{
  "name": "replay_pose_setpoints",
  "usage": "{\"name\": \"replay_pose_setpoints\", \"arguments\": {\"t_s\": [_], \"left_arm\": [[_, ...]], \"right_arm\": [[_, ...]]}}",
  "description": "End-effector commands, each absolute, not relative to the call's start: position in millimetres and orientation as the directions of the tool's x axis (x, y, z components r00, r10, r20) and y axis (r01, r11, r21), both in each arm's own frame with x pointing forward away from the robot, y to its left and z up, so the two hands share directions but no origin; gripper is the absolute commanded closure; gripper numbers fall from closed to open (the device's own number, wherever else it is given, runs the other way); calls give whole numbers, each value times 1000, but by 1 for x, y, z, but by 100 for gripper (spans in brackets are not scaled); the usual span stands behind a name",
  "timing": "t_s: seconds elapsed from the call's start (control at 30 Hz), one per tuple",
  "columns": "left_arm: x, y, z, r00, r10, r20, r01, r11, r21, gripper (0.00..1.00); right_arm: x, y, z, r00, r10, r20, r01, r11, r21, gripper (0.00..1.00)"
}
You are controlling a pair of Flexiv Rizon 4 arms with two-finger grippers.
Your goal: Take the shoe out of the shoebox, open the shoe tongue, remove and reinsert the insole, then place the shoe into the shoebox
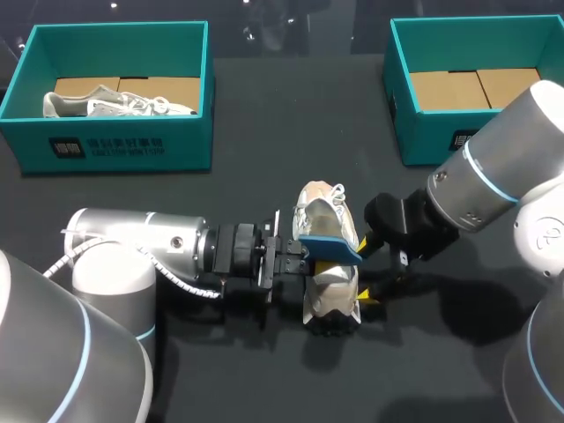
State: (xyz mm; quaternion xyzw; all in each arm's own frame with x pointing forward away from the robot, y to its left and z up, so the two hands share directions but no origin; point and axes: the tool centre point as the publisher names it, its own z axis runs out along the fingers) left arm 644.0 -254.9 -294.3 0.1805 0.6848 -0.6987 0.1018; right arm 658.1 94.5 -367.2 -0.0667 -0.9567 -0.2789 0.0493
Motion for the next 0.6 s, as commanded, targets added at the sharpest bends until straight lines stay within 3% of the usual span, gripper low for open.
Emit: {"name": "replay_pose_setpoints", "arguments": {"t_s": [0.03,0.6], "left_arm": [[647,-258,-302,-915,96,-392,391,-31,-920,100],[666,-255,-331,-928,49,-368,371,55,-927,100]], "right_arm": [[658,96,-369,-986,102,129,155,836,526,0],[658,96,-369,-986,102,129,155,836,526,0]]}}
